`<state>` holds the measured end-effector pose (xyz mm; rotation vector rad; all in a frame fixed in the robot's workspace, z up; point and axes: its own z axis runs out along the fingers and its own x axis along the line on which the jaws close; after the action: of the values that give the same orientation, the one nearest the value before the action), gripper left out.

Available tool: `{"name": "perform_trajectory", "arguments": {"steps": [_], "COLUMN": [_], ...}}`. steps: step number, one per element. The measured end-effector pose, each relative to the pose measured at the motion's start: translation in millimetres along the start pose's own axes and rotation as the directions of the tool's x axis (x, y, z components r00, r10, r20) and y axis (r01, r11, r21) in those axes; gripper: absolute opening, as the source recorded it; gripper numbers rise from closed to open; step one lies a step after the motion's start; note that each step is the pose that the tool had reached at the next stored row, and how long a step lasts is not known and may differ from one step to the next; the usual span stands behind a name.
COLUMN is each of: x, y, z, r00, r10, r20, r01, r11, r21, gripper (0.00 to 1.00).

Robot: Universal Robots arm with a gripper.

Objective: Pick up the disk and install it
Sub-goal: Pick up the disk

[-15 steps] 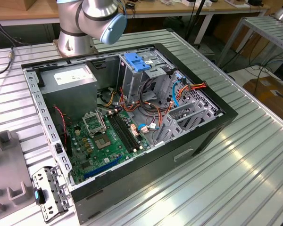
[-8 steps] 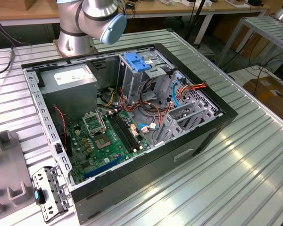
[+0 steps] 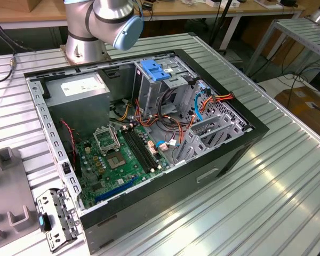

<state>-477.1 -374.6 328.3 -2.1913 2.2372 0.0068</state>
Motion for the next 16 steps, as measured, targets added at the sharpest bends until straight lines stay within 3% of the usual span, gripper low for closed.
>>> {"name": "perform_trajectory", "arguments": {"steps": [16], "x": [-0.1], "y": [-0.1], "z": [-15.1], "r00": [1.0], "r10": [0.0], "r20": [0.0001], "r01": [0.0], "r11": [1.0], "r21": [0.0002], "gripper": [0.37]}}
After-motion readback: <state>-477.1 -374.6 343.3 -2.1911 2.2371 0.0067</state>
